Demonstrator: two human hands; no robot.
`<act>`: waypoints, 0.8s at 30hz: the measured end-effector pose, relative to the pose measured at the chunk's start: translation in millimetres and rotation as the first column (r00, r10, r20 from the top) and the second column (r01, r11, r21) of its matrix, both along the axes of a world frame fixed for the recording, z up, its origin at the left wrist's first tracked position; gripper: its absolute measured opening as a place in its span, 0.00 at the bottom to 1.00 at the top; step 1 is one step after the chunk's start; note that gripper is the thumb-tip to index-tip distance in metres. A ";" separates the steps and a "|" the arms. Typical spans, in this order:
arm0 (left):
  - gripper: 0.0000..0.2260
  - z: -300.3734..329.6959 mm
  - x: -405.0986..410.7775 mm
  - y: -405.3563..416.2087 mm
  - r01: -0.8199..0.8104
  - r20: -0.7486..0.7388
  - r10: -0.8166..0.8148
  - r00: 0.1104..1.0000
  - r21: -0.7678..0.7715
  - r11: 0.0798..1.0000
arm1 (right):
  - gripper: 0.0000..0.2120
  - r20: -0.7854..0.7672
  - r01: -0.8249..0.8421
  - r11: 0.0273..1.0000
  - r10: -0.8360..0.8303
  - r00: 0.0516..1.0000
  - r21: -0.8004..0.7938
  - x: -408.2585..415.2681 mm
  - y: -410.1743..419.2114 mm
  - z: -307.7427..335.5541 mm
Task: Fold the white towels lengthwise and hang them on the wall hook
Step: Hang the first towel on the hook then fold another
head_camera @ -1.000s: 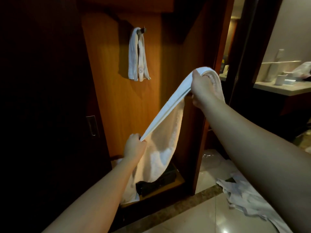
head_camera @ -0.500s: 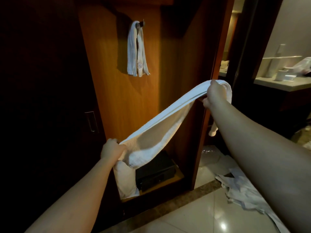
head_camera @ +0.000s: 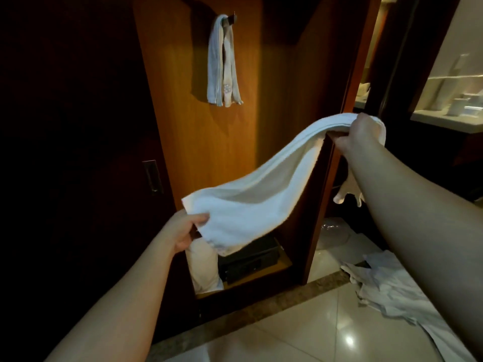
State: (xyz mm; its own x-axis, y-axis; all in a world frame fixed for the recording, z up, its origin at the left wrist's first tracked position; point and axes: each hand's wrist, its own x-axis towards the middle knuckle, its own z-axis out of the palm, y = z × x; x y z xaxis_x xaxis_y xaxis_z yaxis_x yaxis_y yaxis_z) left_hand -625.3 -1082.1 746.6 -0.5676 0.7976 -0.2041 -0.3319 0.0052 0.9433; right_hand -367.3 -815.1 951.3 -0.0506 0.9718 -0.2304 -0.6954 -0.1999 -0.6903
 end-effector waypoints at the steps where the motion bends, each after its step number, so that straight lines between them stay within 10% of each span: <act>1: 0.21 -3.4 0.9 -0.3 0.002 -0.017 -0.001 1.000 0.019 1.000 | 0.17 0.015 0.007 1.000 -0.006 1.000 -0.010 2.4 1.9 -3.3; 10: 0.14 14.8 -4.3 -10.1 -0.176 -0.199 0.207 0.958 0.162 0.971 | 0.14 -0.005 0.047 0.998 -0.048 0.999 -0.040 14.0 5.9 -19.1; 17: 0.27 18.9 -8.1 -18.3 -0.037 0.129 -0.011 0.992 0.360 0.932 | 0.18 0.019 0.112 0.991 -0.110 0.994 -0.079 19.1 5.6 -27.9; 24: 0.15 28.1 -0.8 -16.2 -0.073 0.061 0.057 0.996 0.310 0.948 | 0.17 0.110 0.161 0.977 -0.146 0.983 -0.137 24.3 3.7 -31.2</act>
State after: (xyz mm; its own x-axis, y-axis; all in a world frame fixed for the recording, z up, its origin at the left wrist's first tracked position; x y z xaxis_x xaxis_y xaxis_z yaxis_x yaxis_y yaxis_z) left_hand -626.1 -1098.2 774.8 -0.6156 0.7878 0.0190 -0.3694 -0.3098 0.8761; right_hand -343.0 -811.5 920.1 0.1268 0.9221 -0.3656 -0.6553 -0.1988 -0.7287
